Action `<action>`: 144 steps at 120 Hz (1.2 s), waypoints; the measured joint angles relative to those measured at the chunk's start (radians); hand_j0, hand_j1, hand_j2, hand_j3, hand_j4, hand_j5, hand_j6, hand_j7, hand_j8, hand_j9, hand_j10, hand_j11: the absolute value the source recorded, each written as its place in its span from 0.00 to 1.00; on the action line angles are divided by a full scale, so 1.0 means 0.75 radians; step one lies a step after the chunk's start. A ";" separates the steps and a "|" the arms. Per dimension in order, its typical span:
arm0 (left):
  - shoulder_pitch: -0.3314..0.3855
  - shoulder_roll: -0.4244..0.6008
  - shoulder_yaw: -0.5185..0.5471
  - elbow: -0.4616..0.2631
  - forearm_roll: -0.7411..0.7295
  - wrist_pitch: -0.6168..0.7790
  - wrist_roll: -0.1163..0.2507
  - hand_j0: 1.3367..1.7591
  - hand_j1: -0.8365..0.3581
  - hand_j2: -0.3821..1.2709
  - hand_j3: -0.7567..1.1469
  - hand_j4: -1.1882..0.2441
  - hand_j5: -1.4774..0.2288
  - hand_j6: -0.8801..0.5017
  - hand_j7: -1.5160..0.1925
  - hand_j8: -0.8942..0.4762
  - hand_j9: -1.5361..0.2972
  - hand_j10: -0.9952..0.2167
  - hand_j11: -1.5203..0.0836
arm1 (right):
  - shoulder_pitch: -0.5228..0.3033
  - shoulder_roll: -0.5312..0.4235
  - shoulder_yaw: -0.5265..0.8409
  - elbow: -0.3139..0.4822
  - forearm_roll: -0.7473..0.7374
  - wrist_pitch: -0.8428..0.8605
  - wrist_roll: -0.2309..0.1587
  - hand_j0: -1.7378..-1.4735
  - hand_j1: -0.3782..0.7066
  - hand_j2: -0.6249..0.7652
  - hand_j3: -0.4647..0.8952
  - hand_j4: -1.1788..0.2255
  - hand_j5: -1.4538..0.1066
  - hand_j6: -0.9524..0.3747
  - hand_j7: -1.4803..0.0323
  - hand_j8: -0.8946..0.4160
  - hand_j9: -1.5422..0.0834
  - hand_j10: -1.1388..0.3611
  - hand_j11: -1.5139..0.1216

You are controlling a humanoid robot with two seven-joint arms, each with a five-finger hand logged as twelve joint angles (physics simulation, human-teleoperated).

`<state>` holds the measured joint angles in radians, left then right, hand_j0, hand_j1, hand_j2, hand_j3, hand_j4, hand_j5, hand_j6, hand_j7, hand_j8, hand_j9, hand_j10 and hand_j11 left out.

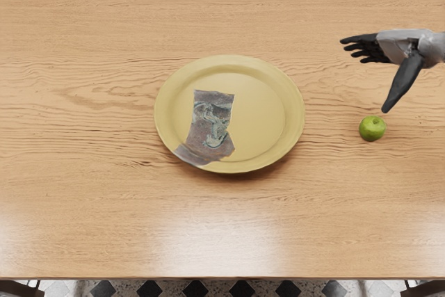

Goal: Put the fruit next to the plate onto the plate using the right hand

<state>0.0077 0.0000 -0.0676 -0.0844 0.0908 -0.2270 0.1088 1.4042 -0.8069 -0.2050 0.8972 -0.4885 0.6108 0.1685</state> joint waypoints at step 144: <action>0.000 0.000 0.000 0.000 0.000 0.000 0.000 0.76 0.99 0.23 0.40 0.83 0.87 0.64 0.89 0.65 0.84 0.82 0.95 | -0.061 0.058 -0.009 0.728 -0.361 -0.911 -1.039 0.30 0.05 0.45 0.34 0.82 0.91 0.70 0.96 0.66 0.93 0.74 0.91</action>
<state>0.0077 0.0000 -0.0676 -0.0844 0.0908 -0.2270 0.1089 1.3582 -0.7634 -0.2115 1.4431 -0.7595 -0.0722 -0.6107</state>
